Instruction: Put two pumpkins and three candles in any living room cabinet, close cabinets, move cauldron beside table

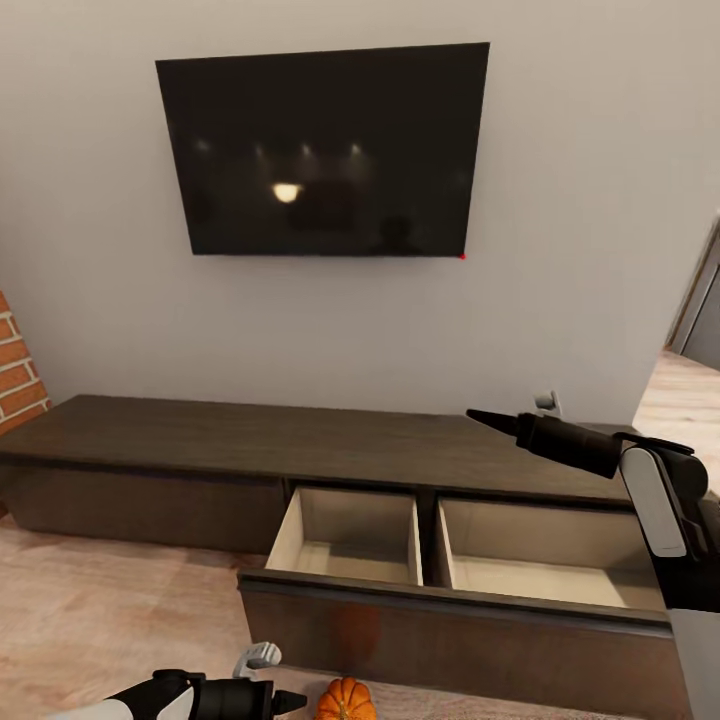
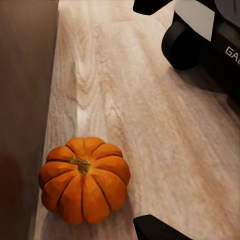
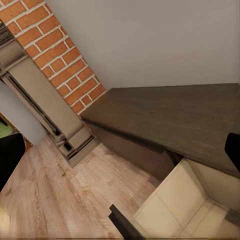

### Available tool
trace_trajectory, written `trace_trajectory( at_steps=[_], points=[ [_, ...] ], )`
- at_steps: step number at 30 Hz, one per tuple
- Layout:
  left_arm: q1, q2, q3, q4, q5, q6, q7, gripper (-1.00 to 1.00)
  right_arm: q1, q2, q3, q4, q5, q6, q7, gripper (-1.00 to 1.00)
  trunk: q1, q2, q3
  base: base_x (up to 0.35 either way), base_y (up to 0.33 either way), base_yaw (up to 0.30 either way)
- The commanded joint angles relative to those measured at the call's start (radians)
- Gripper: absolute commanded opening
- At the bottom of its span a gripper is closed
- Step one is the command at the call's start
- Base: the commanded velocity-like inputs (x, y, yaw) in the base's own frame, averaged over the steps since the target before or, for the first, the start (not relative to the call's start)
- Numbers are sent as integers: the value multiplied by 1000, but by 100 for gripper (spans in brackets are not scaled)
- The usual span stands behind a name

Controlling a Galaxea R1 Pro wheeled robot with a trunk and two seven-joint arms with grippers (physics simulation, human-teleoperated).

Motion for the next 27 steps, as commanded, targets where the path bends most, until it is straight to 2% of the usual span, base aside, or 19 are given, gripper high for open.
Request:
trace_trajectory(
  at_steps=[1, 27],
  points=[
    [0, 0, 1, 0, 0, 0, -1, 100, 0, 1, 2, 0, 0, 0, 0, 100, 4, -7, -3, 0, 0, 0],
    [0, 1, 0, -1, 0, -8, -16, 100, 0, 6, 6, -1, 0, -1, -1, 100, 17, -16, -103, 0, 0, 0]
  ],
)
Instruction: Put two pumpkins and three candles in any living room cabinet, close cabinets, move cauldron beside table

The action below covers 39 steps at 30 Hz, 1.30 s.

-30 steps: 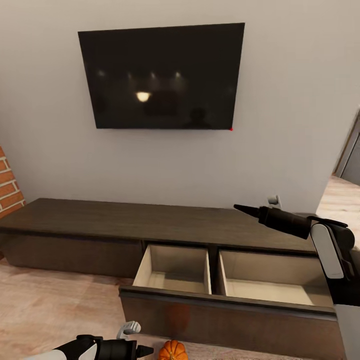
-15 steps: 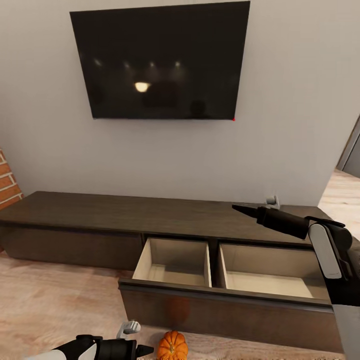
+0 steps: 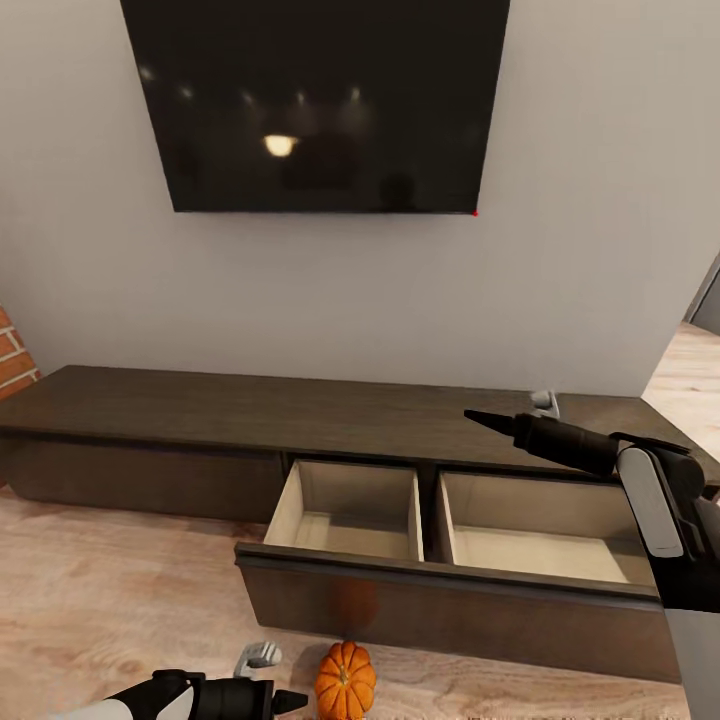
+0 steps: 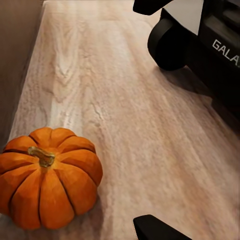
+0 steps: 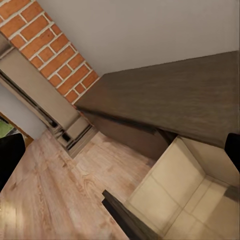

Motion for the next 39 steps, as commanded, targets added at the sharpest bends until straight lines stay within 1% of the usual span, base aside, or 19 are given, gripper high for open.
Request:
trace_trajectory(
  at_steps=[1, 9, 17, 19, 21, 23, 24, 26, 27, 28, 30, 31, 32, 33, 34, 35, 37, 38, 39],
  points=[
    [0, 0, 0, 0, 0, 0, 0, 100, 0, 0, 0, 0, -1, 0, 0, 100, 0, 0, -4, 0, 0, 0],
    [0, 0, -4, 0, -1, 0, 0, 100, 0, -2, 0, 0, -1, 0, 0, 100, 4, -2, -35, 0, 0, 0],
    [0, 0, 1, 0, 1, 0, 0, 100, 0, -5, 0, -1, -1, 2, 0, 100, 8, -4, -66, 0, 0, 0],
    [0, 0, 2, 0, 2, 0, -6, 100, 0, -5, -2, 0, 5, 2, -6, 100, 8, -5, -74, 0, 0, 0],
    [0, 0, 3, 0, 3, 1, -25, 100, -5, -5, -2, 3, 14, 3, -20, 100, 9, -5, -81, 0, 0, 0],
    [0, 0, 3, 0, 2, 2, -36, 100, -20, -4, -1, 4, 25, 5, -54, 100, 10, -5, -89, 0, 0, 0],
    [0, 0, 3, 0, 2, 2, -38, 100, -42, -3, 0, 5, 31, 6, -82, 100, 11, -6, -93, 0, 0, 0],
    [0, -1, 2, -1, 1, 1, -41, 100, -107, -1, 16, 16, 36, 8, -157, 100, 12, -6, -101, 0, 0, 0],
    [0, -3, 1, -1, 0, 2, -42, 100, -176, 0, 51, 47, 35, 8, -240, 100, 12, -6, -105, 0, 0, 0],
    [0, -3, 1, -1, 0, 2, -43, 100, -197, 0, 59, 58, 35, 8, -260, 100, 13, -7, -108, 0, 0, 0],
    [0, -4, 1, -2, -1, 2, -44, 100, -294, 1, 81, 121, 32, 9, -327, 100, 13, -7, -116, 0, 0, 0],
    [0, -5, 1, -2, -1, 2, -44, 100, -345, 1, 86, 163, 31, 9, -348, 100, 14, -7, -120, 0, 0, 0],
    [0, -5, 1, -3, -2, 2, -45, 100, -395, 1, 91, 211, 31, 9, -362, 100, 14, -8, -124, 0, 0, 0],
    [0, -6, 1, -3, -2, 2, -47, 100, -473, 2, 100, 292, 30, 9, -374, 100, 15, -8, -128, 0, 0, 0],
    [0, -7, 1, -4, -2, 2, -49, 100, -498, 2, 104, 321, 31, 9, -377, 100, 15, -8, -132, 0, 0, 0],
    [0, -7, 1, -4, -2, 2, -55, 100, -573, 3, 122, 408, 31, 9, -383, 100, 16, -8, -135, 0, 0, 0],
    [0, -8, 1, -4, -2, 2, -63, 100, -673, 7, 157, 515, 31, 9, -386, 100, 17, -9, -143, 0, 0, 0],
    [0, -9, 1, -4, -2, 3, -64, 100, -719, 14, 172, 560, 32, 9, -387, 100, 17, -9, -147, 0, 0, 0],
    [0, -8, 1, -5, -2, 3, -66, 100, -785, 31, 188, 621, 34, 9, -394, 100, 17, -9, -151, 0, 0, 0]
  ],
)
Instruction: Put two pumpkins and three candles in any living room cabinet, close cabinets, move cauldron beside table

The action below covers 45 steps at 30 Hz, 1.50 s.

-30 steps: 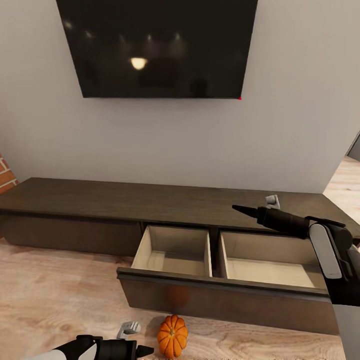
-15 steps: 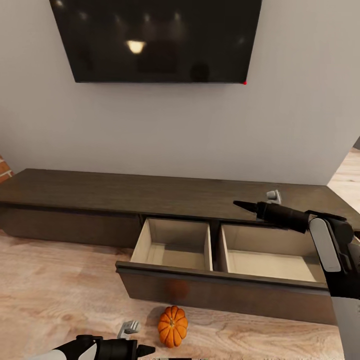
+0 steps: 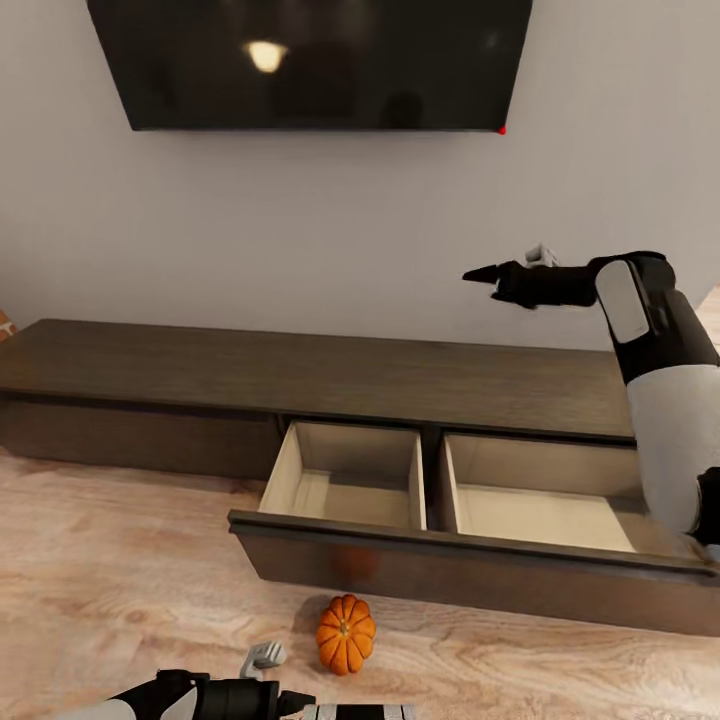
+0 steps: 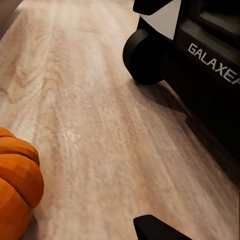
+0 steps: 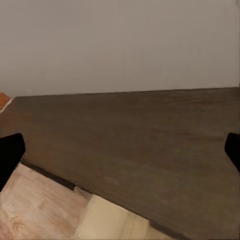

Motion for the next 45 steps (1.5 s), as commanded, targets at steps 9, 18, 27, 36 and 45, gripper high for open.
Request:
trace_trajectory(
  at_steps=[9, 18, 27, 36, 45],
  points=[
    [0, 7, -2, 3, -1, 0, -2, 100, -287, 165, 17, 239, -3, -1, -284, 100, 4, -2, -35, 0, 0, 0],
    [0, 7, -2, 4, -2, 0, -2, 100, -321, 163, 72, 310, -454, 1, -292, 100, 8, -4, -70, 0, 0, 0],
    [0, 7, -2, 4, -2, 0, -2, 100, -324, 154, 419, 333, -1156, 2, -290, 100, 12, -6, -105, 0, 0, 0],
    [0, 7, -2, 4, -2, 0, -2, 100, -324, 119, 528, 249, -1352, -2, -297, 100, 16, -8, -140, 0, 0, 0],
    [0, 8, 2, 4, 4, 0, -2, 100, -324, 104, 529, 230, -1351, -3, -298, 100, 20, -11, -174, 0, 0, 0]
  ],
)
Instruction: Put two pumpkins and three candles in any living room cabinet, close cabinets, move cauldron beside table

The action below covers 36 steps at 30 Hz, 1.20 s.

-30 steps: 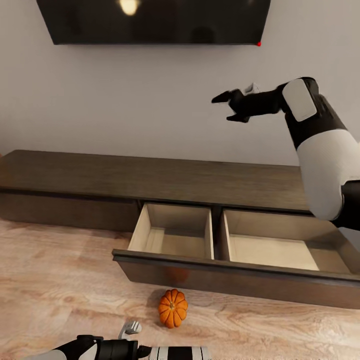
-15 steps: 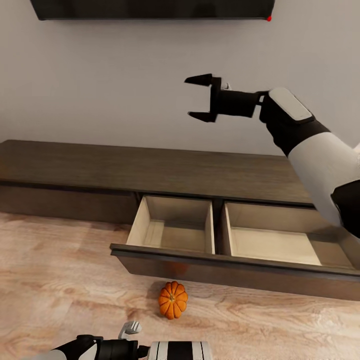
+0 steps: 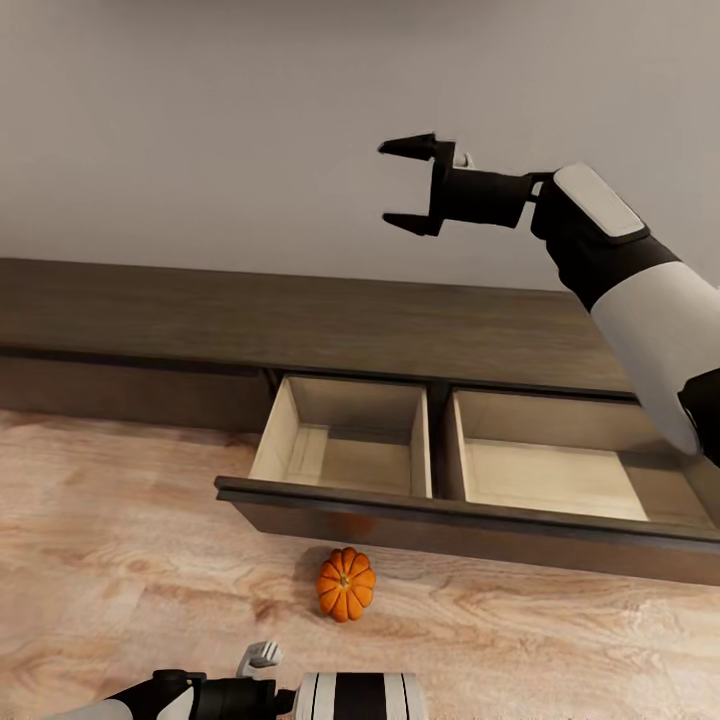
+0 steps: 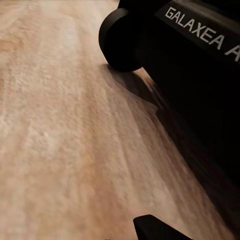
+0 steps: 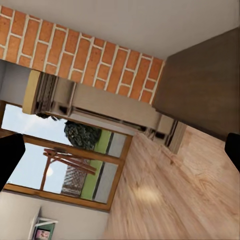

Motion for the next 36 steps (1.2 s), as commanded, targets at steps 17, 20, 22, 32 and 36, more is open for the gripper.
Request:
trace_trajectory(
  at_steps=[17, 20, 22, 32, 36],
  points=[
    [-33, 21, 24, 66, 6, -5, -122, 100, 1, 4, 9, -75, 1, -1, -3, 100, 8, -4, -66, 0, 0, 0],
    [-48, 21, 47, 107, 6, -5, -126, 100, 1, 4, 9, -95, 1, -2, -3, 100, 9, -5, -77, 0, 0, 0],
    [-78, 21, 61, 119, 6, -3, -127, 100, 1, 4, 9, -103, 1, -3, -3, 100, 10, -5, -85, 0, 0, 0],
    [-148, 11, 68, 117, 9, 3, -130, 100, 1, 4, 11, -106, 2, -3, -3, 100, 14, -8, -124, 0, 0, 0],
    [-162, 13, 67, 115, 9, 2, -142, 100, 1, 4, 12, -107, 2, -3, -6, 100, 16, -8, -139, 0, 0, 0]
  ],
)
